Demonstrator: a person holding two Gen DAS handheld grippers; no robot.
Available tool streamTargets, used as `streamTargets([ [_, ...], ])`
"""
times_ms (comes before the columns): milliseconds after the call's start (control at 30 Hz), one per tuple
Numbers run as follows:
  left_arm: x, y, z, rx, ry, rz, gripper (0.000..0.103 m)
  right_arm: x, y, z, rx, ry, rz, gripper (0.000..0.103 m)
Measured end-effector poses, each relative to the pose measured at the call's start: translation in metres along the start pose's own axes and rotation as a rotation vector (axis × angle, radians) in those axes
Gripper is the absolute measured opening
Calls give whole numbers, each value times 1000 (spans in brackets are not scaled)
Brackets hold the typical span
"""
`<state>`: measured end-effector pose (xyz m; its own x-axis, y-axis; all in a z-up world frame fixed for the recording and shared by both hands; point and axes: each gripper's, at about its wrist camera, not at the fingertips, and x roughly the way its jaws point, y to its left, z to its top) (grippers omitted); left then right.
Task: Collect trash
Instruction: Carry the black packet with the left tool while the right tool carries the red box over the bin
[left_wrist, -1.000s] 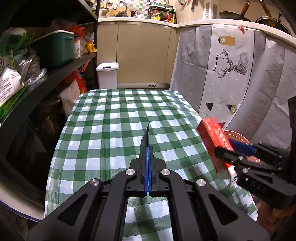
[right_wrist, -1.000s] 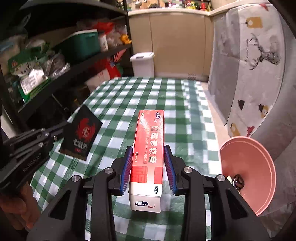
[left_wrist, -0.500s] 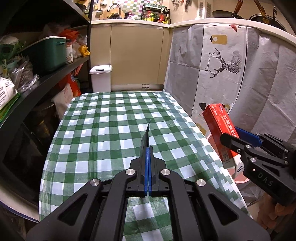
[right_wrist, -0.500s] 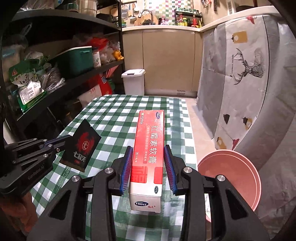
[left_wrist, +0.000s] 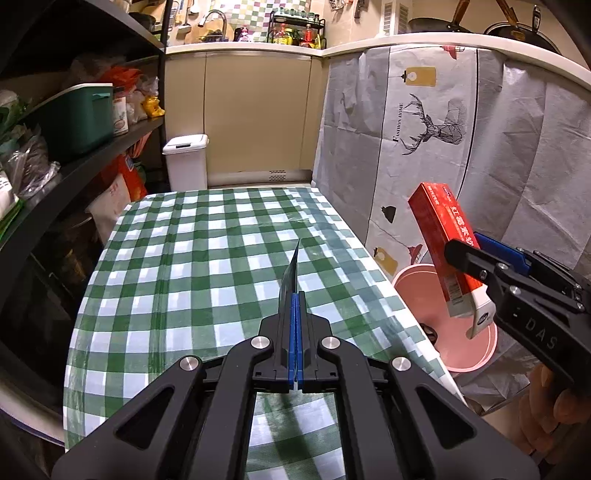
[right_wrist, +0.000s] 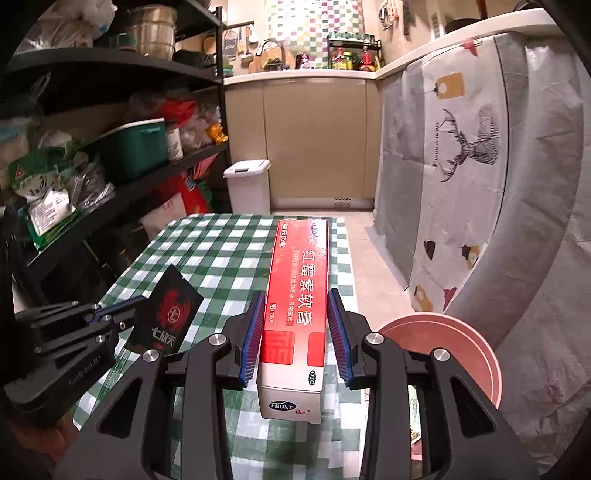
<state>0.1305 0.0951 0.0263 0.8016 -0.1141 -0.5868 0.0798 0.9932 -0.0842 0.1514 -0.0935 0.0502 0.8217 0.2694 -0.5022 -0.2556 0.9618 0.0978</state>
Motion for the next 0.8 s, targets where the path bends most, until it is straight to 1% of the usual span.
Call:
streamTargets([
  [300, 9, -16, 3, 8, 17, -2, 0, 1, -20, 2, 29, 4, -27, 35],
  [567, 15, -35, 6, 28, 15, -23, 0, -4, -45, 3, 61, 2, -58, 35],
  [800, 23, -59, 12, 38, 18, -60, 0, -9, -71, 4, 86, 8, -91, 35],
])
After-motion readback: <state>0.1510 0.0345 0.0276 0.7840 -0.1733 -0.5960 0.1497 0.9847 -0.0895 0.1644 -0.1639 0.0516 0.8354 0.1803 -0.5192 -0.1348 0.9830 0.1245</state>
